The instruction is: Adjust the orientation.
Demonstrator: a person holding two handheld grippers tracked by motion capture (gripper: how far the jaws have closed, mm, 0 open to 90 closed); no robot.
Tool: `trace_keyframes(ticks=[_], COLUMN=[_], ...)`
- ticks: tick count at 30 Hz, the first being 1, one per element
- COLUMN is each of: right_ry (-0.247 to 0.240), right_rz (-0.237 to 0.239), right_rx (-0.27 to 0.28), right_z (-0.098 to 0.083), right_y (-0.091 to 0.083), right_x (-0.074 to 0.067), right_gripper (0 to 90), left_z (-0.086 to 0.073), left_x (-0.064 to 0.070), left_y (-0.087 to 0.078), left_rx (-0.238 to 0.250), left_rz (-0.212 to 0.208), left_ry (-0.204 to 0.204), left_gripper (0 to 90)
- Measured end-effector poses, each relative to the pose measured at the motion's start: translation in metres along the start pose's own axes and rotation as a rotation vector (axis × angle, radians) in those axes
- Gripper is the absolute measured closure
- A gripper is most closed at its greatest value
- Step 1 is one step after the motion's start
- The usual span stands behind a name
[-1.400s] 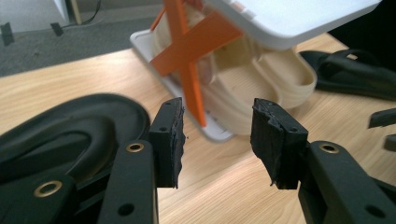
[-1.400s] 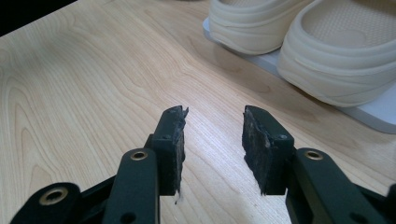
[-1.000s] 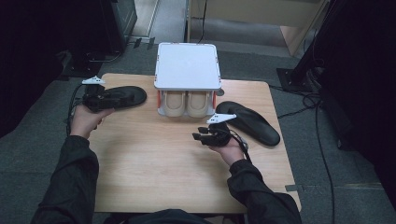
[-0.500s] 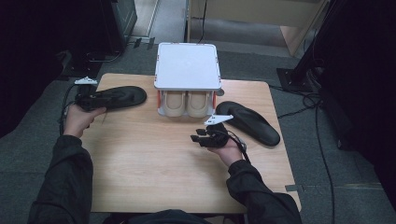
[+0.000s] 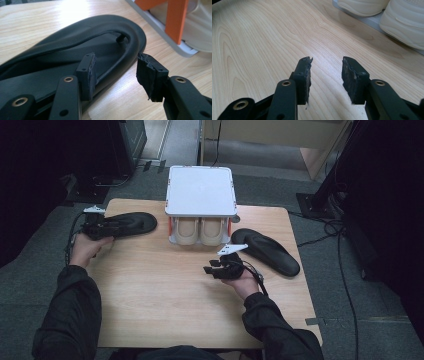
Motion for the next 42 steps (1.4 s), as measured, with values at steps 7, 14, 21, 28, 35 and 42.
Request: trace_keyframes(ticks=[7, 14, 21, 28, 35, 42], right_ry=[-0.003, 0.008, 0.008, 0.009, 0.003, -0.004], right_rz=[-0.015, -0.023, -0.028, -0.027, -0.027, -0.024], right_rx=[0.020, 0.017, 0.021, 0.016, 0.024, 0.028], right_z=[-0.004, -0.006, -0.006, -0.006, -0.005, -0.004], right_y=[-0.007, -0.010, -0.012, -0.011, -0.011, -0.010], right_x=[0.001, 0.003, 0.004, 0.003, 0.003, 0.002], right_gripper=[59.4, 59.3, 59.2, 59.0, 59.2, 59.4], left_z=[-0.001, -0.002, -0.003, -0.004, -0.002, -0.001], left_x=[-0.002, 0.002, 0.003, 0.007, 0.012, 0.015], left_y=[0.016, 0.023, 0.022, 0.022, 0.022, 0.019], left_rx=[-0.010, -0.022, -0.032, -0.068, -0.089, -0.101], left_rz=[-0.015, -0.043, -0.045, -0.057, -0.057, -0.057], left_ry=[-0.014, 0.002, 0.002, 0.006, -0.005, -0.053], left_gripper=[47.8, 52.5, 61.0, 71.0, 77.8, 81.0])
Point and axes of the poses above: each handheld gripper's, and its own axes: y roughly forward along the jaws, z roughly out of its top, x roughly to its right, the point moved 5 cm from there along y, roughly forward along the jaws, and after that the axes turned 8 degrees about x, right-handed, at the moved point
